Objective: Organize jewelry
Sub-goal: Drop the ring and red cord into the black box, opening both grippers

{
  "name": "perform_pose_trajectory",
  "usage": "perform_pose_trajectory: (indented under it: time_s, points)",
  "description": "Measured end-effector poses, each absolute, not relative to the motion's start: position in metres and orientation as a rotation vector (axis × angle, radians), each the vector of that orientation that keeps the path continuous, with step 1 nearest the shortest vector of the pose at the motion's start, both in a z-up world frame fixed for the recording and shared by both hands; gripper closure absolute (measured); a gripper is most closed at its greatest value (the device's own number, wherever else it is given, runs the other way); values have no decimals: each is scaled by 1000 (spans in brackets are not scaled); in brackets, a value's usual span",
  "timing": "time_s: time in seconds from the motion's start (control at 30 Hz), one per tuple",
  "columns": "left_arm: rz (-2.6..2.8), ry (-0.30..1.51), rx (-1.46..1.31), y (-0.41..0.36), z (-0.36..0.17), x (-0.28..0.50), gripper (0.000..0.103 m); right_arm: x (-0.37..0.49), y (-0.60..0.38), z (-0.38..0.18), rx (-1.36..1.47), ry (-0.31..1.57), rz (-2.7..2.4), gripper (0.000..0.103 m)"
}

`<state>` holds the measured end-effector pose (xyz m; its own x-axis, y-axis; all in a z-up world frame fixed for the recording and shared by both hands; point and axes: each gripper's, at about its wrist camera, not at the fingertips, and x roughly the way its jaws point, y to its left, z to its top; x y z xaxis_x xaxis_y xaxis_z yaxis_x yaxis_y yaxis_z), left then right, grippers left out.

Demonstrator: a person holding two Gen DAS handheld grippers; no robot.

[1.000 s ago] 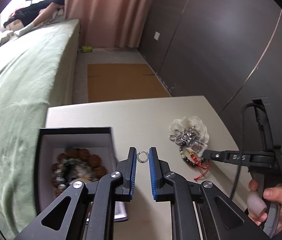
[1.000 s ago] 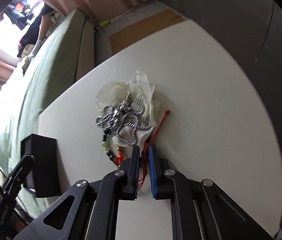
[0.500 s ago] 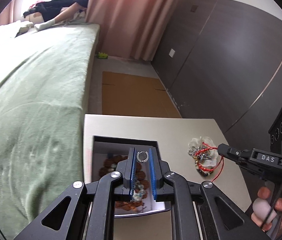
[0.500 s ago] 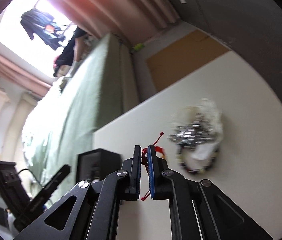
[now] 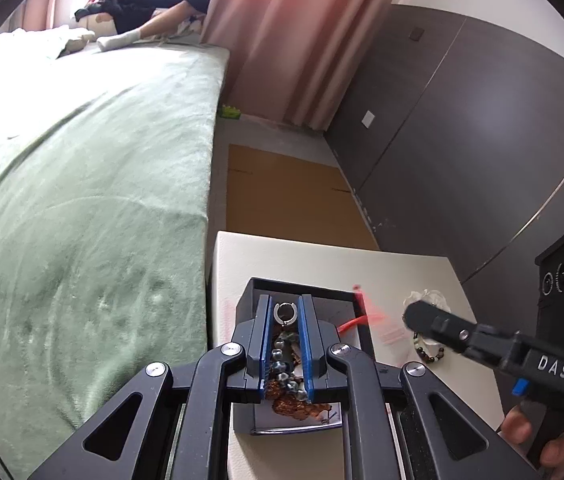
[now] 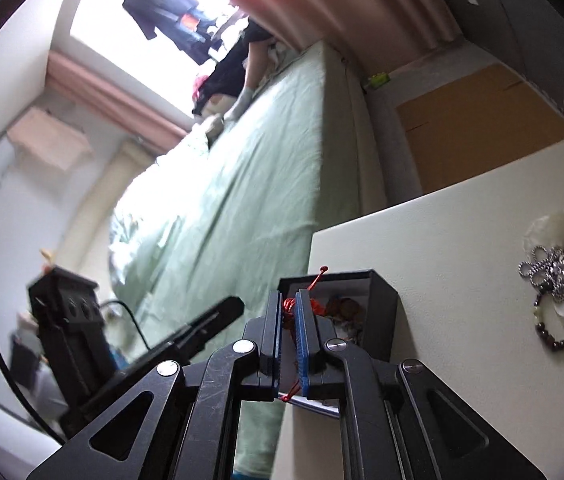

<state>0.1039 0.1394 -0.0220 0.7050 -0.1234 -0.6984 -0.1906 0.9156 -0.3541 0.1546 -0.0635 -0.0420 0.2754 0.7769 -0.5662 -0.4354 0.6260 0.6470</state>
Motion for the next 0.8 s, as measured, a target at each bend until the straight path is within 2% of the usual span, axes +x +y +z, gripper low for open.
perform_pose_trajectory:
  time_s: [0.03, 0.1, 0.17, 0.5, 0.57, 0.63, 0.7, 0.8]
  points:
    - [38, 796, -422, 139, -23, 104, 90, 154, -59, -44, 383, 1008, 837, 88]
    - [32, 800, -419, 138, -23, 105, 90, 156, -58, -47, 380, 1024, 823, 58]
    - [24, 802, -416, 136, -23, 106, 90, 156, -68, -47, 388, 1006, 784, 51]
    - [-21, 867, -396, 110, -32, 122, 89, 175, -119, -48, 485, 1001, 654, 51]
    - [-9, 898, -421, 110, -37, 127, 79, 177, -125, -47, 490, 1003, 645, 51]
    - [-6, 899, -464, 114, -41, 130, 54, 177, -132, -46, 493, 1001, 634, 51]
    - [2, 883, -485, 114, -41, 130, 46, 178, -139, -45, 498, 999, 627, 51]
    - [-2, 870, -478, 108, -38, 133, 46, 179, -153, -42, 509, 995, 614, 51]
